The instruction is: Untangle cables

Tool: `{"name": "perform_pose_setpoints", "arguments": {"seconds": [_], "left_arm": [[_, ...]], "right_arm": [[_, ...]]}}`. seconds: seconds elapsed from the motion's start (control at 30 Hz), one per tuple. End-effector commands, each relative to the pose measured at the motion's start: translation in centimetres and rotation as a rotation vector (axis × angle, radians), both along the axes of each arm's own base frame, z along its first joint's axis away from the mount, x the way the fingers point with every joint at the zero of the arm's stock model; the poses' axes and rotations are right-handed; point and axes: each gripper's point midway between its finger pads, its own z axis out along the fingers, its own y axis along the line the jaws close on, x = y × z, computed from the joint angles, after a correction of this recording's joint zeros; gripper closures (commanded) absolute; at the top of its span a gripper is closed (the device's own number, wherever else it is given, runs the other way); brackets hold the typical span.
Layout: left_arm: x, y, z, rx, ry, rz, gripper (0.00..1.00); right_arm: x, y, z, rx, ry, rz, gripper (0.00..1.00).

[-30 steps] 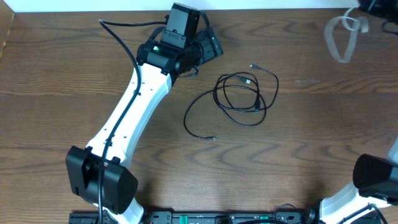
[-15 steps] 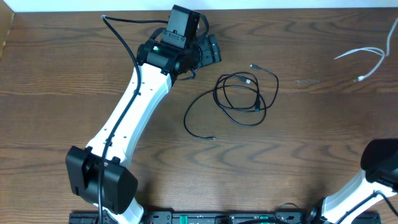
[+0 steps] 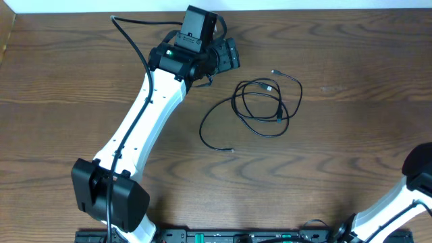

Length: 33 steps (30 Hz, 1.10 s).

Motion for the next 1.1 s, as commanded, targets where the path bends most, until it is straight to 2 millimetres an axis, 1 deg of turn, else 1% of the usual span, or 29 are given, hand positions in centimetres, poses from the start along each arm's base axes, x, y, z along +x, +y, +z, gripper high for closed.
{"name": "perform_pose_setpoints", "arguments": {"seconds": [0.0,0.07,0.13,0.2,0.23,0.27,0.3,0.33,0.37,0.4,0.43,0.47,0.53,0.57,0.63,0.73,0.83,0.93,0.97,1.0,1.03,1.07], "left_arm": [[0.2,0.2,-0.4,0.023,-0.001,-0.004,0.19],[0.2,0.2,-0.4,0.024,0.001,-0.004,0.19],[0.2,0.2,-0.4,0.024,0.001,-0.004,0.19],[0.2,0.2,-0.4,0.024,0.001,-0.004,0.2],[0.2,0.2,-0.4,0.023,0.001,-0.004,0.19],[0.2,0.2,-0.4,0.024,0.001,-0.004,0.19],[0.2,0.2,-0.4,0.024,0.001,-0.004,0.19],[0.2,0.2,-0.4,0.024,0.001,-0.004,0.19],[0.2,0.2,-0.4,0.024,0.001,-0.004,0.19],[0.2,0.2,-0.4,0.023,0.0,-0.004,0.19],[0.2,0.2,-0.4,0.023,0.0,-0.004,0.19],[0.3,0.2,-0.4,0.023,-0.001,-0.004,0.19],[0.3,0.2,-0.4,0.022,-0.002,-0.004,0.19],[0.3,0.2,-0.3,0.022,-0.002,-0.004,0.19],[0.3,0.2,-0.3,0.022,-0.003,-0.004,0.19],[0.3,0.2,-0.4,0.023,-0.002,-0.004,0.19],[0.2,0.1,-0.4,0.04,-0.015,-0.034,0.19],[0.1,-0.1,-0.4,0.05,-0.02,-0.053,0.19],[0.0,-0.2,-0.4,0.052,-0.02,-0.057,0.19],[0.0,-0.2,-0.4,0.055,-0.02,-0.062,0.19],[0.0,-0.2,-0.4,0.059,-0.022,-0.067,0.19],[-0.2,-0.2,-0.5,0.063,-0.018,-0.076,0.19]], "right_arm": [[2.4,-2.7,-5.4,0.023,0.042,-0.051,0.99],[3.3,-4.0,-7.6,0.015,0.052,-0.09,0.99],[4.3,-5.0,-10.6,0.02,0.076,-0.111,0.99],[5.0,-5.4,-13.7,0.039,0.113,-0.112,0.99],[5.3,-5.6,-15.4,0.052,0.137,-0.111,0.96],[5.5,-5.7,-17.0,0.066,0.162,-0.109,0.87],[5.6,-5.6,-18.7,0.084,0.192,-0.103,0.72],[5.6,-5.5,-20.3,0.1,0.223,-0.101,0.6],[5.5,-5.5,-21.6,0.114,0.251,-0.101,0.53],[5.4,-5.3,-22.8,0.13,0.281,-0.099,0.43],[5.2,-5.2,-23.6,0.142,0.303,-0.098,0.32],[5.0,-5.1,-24.3,0.153,0.323,-0.098,0.23],[4.9,-4.4,-24.8,0.178,0.342,-0.07,0.12],[4.9,-4.0,-24.9,0.19,0.346,-0.05,0.02],[4.9,-2.9,-24.8,0.224,0.355,0.001,0.01],[4.8,0.2,-23.3,0.301,0.353,0.131,0.01],[4.9,4.3,-21.1,0.36,0.335,0.301,0.01],[4.5,9.9,-18.5,0.386,0.338,0.527,0.01],[4.2,11.3,-18.1,0.389,0.348,0.576,0.01],[3.8,13.3,-17.7,0.399,0.365,0.63,0.01],[3.6,14.6,-17.6,0.408,0.378,0.664,0.01],[3.2,16.6,-17.5,0.419,0.397,0.725,0.01]]}}
